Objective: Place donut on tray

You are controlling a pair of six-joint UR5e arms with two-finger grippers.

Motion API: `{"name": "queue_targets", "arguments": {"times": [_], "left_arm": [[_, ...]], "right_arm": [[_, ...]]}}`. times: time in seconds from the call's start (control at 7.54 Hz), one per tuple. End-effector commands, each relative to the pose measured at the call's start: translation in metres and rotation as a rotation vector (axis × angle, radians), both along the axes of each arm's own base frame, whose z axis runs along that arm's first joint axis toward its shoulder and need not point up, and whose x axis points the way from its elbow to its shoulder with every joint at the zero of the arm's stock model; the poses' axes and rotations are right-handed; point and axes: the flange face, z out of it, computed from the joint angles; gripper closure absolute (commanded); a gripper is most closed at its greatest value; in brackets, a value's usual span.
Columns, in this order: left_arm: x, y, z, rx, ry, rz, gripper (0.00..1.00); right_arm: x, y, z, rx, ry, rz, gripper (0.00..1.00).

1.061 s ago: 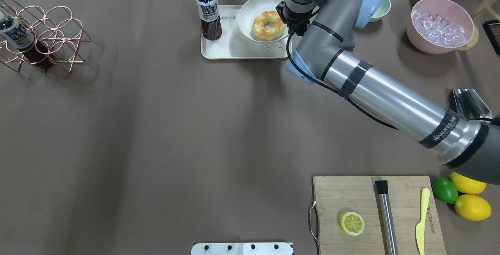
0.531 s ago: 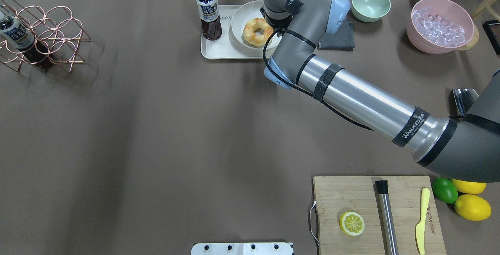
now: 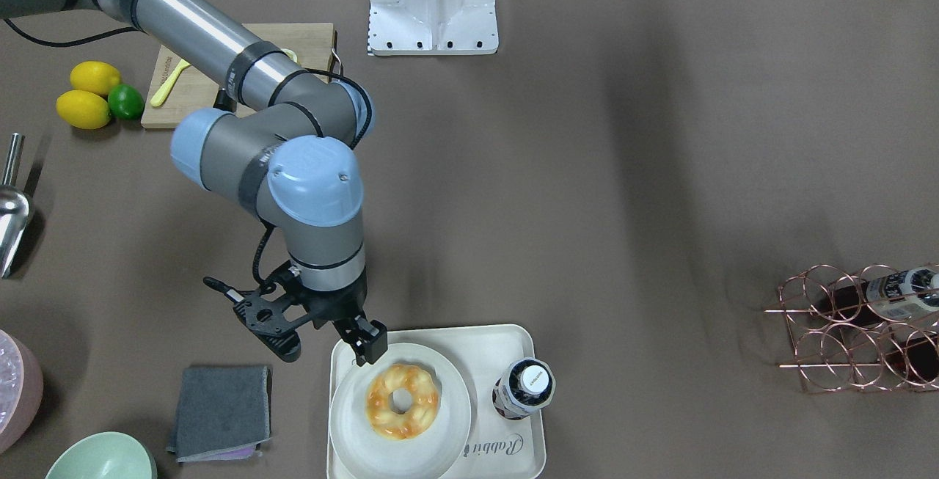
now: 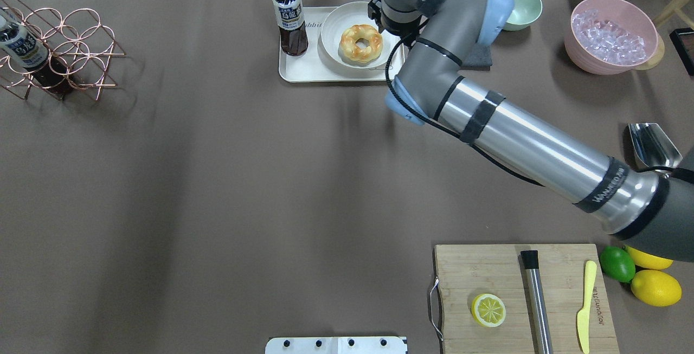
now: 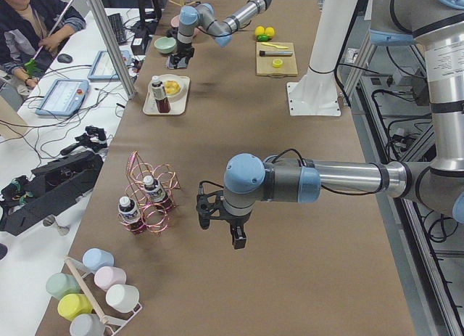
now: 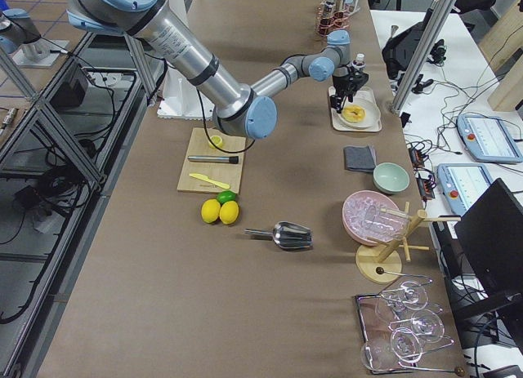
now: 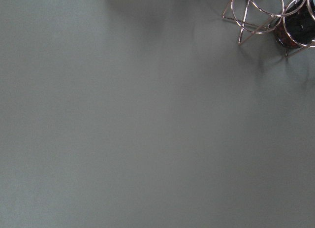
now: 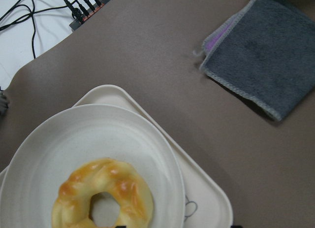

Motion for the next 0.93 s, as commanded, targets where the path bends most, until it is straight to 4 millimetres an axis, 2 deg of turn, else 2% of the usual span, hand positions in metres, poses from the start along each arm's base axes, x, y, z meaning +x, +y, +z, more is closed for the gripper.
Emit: {"name": "queue_targets", "arguments": {"times": [0.0,0.27,0.4,0.53,0.66,0.8], "left_arm": [[0.002,0.005,0.004,-0.010,0.003,0.005,0.01],[0.003,0.005,0.004,-0.010,0.003,0.006,0.01],[0.004,0.005,0.004,-0.010,0.003,0.008,0.01],[0.004,0.005,0.005,-0.012,0.003,0.008,0.01],[0.004,0.005,0.004,-0.011,0.003,0.009,0.01],[0.004,0.005,0.004,-0.012,0.003,0.008,0.01]], "right_arm": [[0.111,0.032,0.045,0.066,-0.054,-0.186,0.00],[0.206,0.063,0.102,0.143,-0.081,-0.322,0.00],[0.258,0.086,0.136,0.174,-0.083,-0.370,0.00],[0.317,0.112,0.182,0.206,-0.063,-0.420,0.00],[0.366,0.138,0.224,0.229,-0.031,-0.463,0.00],[0.402,0.155,0.260,0.252,-0.004,-0.511,0.00]]}}
